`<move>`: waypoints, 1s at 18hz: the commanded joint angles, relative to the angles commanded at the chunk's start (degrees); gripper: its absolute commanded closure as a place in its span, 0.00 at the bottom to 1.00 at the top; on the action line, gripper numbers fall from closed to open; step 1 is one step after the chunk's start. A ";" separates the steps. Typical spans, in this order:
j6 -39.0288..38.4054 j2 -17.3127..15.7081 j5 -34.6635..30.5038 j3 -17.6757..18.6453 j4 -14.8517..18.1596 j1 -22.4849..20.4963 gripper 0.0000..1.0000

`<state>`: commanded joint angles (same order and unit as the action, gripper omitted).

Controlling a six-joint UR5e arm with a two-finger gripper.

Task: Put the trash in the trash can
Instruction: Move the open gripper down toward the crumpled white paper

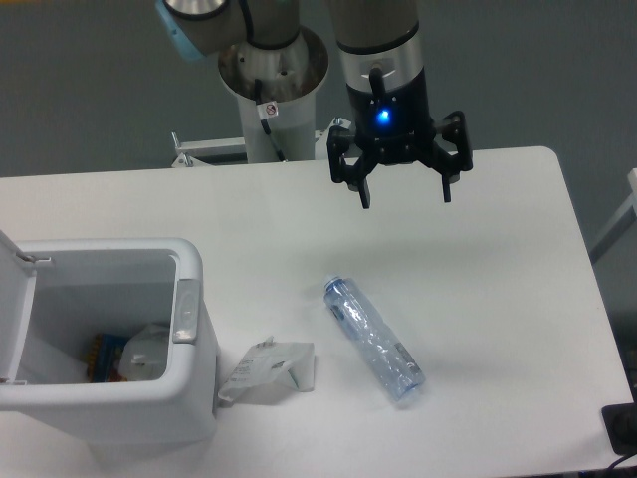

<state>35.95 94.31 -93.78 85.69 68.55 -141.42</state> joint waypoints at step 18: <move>6.91 8.08 7.28 11.07 -15.20 4.48 0.00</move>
<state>42.86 102.38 -86.50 96.76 53.35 -136.93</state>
